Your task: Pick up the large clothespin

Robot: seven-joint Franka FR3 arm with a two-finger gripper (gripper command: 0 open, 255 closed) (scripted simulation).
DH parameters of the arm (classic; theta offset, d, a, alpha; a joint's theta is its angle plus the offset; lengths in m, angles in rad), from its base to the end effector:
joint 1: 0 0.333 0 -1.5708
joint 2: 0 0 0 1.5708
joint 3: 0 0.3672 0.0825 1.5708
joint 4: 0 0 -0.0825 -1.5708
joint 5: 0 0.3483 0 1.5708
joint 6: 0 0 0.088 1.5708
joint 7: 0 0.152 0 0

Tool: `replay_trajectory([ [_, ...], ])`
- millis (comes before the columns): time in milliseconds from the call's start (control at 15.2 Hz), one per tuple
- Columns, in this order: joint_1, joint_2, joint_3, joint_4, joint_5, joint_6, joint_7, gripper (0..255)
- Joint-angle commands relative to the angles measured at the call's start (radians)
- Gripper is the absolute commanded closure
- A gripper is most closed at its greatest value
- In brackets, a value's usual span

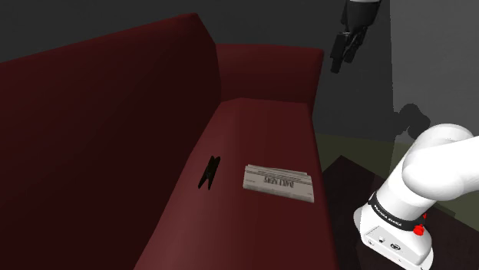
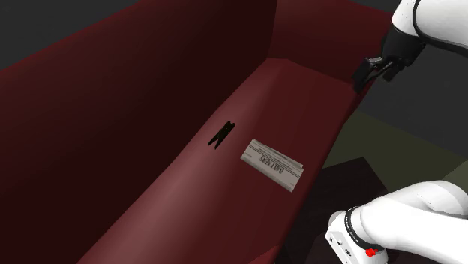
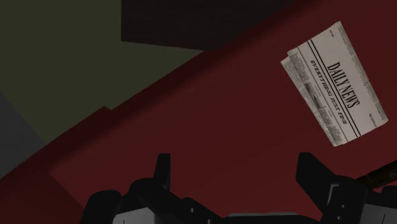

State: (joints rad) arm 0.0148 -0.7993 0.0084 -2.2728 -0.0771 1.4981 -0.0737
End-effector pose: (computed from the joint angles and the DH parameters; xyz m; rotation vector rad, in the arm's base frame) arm 0.2248 -0.0058 0.6148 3.0550 0.1343 0.0342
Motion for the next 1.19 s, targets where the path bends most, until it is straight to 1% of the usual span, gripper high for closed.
replay_trajectory([
  [0, 0.0, 0.0, 0.0, 0.0, 0.0, 0.0, 0.0, 0],
  [330, -0.005, -0.018, 0.104, -0.108, 0.094, 0.083, 0.201, 0],
  [594, -0.006, 0.0, 0.194, -0.168, 0.172, 0.163, 0.359, 0],
  [858, -0.009, 0.049, 0.288, -0.202, 0.245, 0.256, 0.515, 0],
  [1122, -0.018, 0.131, 0.387, -0.209, 0.306, 0.359, 0.67, 0],
])
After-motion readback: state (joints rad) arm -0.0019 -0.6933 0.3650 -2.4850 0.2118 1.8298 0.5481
